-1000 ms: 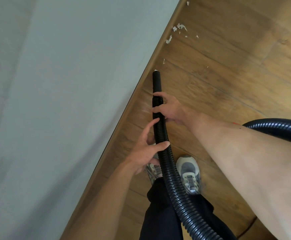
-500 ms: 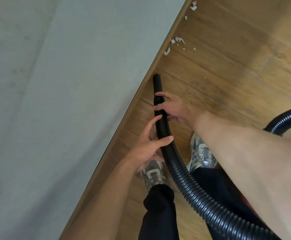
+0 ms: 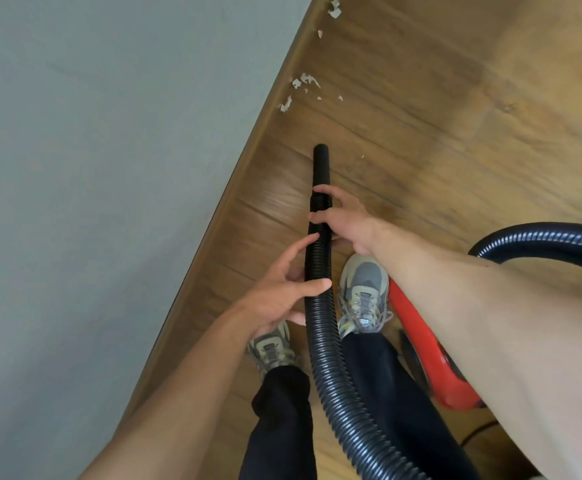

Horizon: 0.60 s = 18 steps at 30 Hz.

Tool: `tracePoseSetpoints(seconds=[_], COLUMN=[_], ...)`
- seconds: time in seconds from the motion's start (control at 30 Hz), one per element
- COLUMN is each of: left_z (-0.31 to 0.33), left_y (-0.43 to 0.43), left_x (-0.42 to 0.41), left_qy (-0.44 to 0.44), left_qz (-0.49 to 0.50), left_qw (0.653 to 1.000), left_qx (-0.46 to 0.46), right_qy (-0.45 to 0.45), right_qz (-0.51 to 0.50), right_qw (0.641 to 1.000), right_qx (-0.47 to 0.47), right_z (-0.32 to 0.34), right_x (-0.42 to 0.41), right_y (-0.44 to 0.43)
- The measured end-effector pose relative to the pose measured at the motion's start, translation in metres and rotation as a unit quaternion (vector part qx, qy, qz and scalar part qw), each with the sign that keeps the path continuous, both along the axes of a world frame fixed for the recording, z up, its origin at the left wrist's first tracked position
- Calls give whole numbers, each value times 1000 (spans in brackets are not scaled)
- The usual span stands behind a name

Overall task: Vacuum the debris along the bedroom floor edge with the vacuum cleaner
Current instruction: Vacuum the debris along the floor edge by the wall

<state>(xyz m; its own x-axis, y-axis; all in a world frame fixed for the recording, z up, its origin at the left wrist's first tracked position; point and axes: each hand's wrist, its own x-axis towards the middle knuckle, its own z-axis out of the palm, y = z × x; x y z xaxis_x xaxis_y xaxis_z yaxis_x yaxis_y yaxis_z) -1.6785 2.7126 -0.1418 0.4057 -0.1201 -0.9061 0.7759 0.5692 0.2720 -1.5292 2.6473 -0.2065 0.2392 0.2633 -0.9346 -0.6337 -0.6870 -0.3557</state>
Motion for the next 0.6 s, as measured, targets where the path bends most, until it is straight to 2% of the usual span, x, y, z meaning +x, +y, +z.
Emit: tracePoseSetpoints(seconds=[0.3,0.6], left_z=[4,3], left_y=[-16,-20], left_x=[25,44], left_qy=[4,8], left_qz=[-42,-37], left_qw=[999,998], left_qx=[-29,-40], right_qy=[26,32], right_qz=[-69,-67], right_qw=[997,997], right_qx=[-11,-16], right_z=[2,3], right_x=[19,40], right_y=[-38,-44])
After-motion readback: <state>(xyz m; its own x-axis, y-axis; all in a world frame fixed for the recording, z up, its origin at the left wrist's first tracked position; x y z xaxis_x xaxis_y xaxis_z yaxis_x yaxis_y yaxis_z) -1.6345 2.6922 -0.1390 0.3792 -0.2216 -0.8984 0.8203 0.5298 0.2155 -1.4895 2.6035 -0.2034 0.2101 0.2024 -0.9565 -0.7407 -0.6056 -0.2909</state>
